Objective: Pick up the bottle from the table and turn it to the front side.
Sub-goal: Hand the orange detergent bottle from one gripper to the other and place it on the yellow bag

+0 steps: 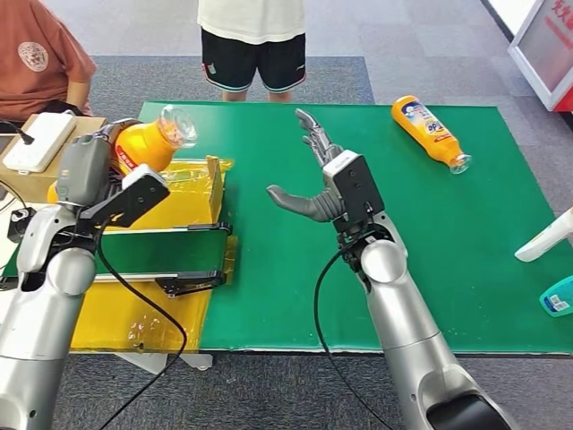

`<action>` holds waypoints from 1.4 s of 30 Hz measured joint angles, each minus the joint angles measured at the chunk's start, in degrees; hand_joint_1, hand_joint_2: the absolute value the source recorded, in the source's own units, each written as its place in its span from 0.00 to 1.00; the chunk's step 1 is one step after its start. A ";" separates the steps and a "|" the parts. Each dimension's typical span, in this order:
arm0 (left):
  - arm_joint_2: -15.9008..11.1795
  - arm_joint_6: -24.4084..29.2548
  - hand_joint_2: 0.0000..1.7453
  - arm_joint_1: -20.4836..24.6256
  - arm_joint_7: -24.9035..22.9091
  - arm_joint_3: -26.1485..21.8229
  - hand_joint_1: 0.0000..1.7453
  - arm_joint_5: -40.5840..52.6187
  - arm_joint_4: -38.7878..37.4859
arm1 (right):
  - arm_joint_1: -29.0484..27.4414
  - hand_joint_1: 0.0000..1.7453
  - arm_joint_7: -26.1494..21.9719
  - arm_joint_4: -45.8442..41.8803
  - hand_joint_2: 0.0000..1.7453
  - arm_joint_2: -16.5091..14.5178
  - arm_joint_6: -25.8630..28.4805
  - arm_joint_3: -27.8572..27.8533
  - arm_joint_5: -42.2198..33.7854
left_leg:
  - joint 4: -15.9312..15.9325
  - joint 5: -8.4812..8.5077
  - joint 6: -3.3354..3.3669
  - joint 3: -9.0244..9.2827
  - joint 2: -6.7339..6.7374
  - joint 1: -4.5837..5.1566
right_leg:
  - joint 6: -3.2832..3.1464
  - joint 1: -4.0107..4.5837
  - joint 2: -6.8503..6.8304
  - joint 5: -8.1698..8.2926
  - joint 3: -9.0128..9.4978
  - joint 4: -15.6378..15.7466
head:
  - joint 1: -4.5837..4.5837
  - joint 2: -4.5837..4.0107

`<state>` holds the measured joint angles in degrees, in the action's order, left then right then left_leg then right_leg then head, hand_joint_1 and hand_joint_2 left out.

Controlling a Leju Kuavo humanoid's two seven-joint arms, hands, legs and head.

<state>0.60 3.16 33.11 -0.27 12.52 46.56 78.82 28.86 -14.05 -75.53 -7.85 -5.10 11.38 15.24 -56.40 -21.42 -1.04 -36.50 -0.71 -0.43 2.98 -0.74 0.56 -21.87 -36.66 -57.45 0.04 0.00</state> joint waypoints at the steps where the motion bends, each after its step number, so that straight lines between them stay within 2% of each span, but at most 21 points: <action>1: 0.09 -0.20 1.00 0.15 -0.40 0.13 1.00 1.68 -1.11 | 0.25 0.00 0.19 -0.15 1.00 -0.03 -0.16 -0.01 0.14 | 0.00 0.00 0.00 0.00 0.00 0.00 | 0.00 0.00 0.00 0.00 0.00 0.00 | 0.01 0.00; 10: 1.62 -3.14 1.00 0.70 -1.93 2.35 1.00 7.32 -7.94 | 1.21 0.00 1.21 -1.19 1.00 -0.52 -0.56 -0.01 0.65 | -0.01 0.00 0.02 -0.01 0.00 0.00 | 0.00 0.00 0.00 0.00 0.00 0.00 | 0.00 0.00; 20: 3.01 -7.03 1.00 -1.73 1.41 6.86 1.00 4.65 -13.50 | 0.94 0.00 -0.36 -1.16 1.00 -0.52 -0.46 -0.70 0.93 | -0.01 0.00 0.02 -0.01 0.00 0.00 | 0.00 0.00 0.00 0.00 0.00 0.00 | 0.00 0.00; 28: 2.01 -11.98 1.00 -3.35 -5.13 12.01 1.00 6.38 -9.82 | 0.72 0.00 0.17 -1.59 1.00 -0.48 -0.38 -1.99 1.27 | 0.00 0.00 0.01 -0.02 0.00 0.00 | 0.00 0.01 0.01 0.00 -0.01 0.00 | 0.01 0.00; 34: 0.08 -16.76 1.00 -0.90 -6.00 13.35 1.00 1.77 -11.29 | 0.75 0.00 0.30 -1.68 1.00 -0.48 -0.37 -2.44 1.39 | 0.00 0.03 0.00 -0.02 0.02 -0.01 | 0.00 0.01 0.01 0.02 -0.02 0.00 | 0.01 0.00; 35: -0.23 -17.22 1.00 -0.25 -6.00 13.46 0.78 1.01 -11.91 | 0.76 0.00 0.30 -1.68 1.00 -0.48 -0.37 -2.45 1.40 | 0.00 0.04 -0.01 -0.02 0.02 -0.01 | 0.01 0.01 0.02 0.03 -0.02 -0.01 | 0.01 0.00; 38: -1.17 -18.08 1.00 1.27 -6.01 13.66 0.03 -0.91 -13.50 | 0.75 0.00 0.31 -1.69 1.00 -0.48 -0.37 -2.46 1.42 | 0.00 0.05 -0.02 -0.02 0.02 -0.01 | 0.01 0.01 0.02 0.04 -0.02 -0.01 | 0.01 0.00; 40: -1.66 -18.23 1.00 1.75 -6.02 13.76 0.00 -1.73 -14.17 | 0.73 0.00 0.31 -1.69 1.00 -0.48 -0.36 -2.45 1.43 | 0.00 0.06 -0.02 -0.01 0.02 -0.01 | 0.01 0.01 0.02 0.04 -0.02 -0.01 | 0.01 0.00; 42: -2.06 -18.25 0.50 1.91 -6.06 13.86 0.00 -2.15 -14.62 | 0.72 0.00 0.31 -1.69 1.00 -0.48 -0.33 -2.45 1.44 | 0.00 0.05 -0.02 -0.02 0.02 -0.01 | 0.01 0.01 0.02 0.04 -0.02 -0.01 | 0.00 0.00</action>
<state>-1.46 -15.09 35.02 -6.32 26.38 44.41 64.20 29.57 -13.74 -77.22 -8.32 -5.43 8.92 16.68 -56.40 -21.36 -1.06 -36.51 -0.69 -0.44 2.99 -0.74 0.58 -21.83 -36.68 -57.46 0.04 0.00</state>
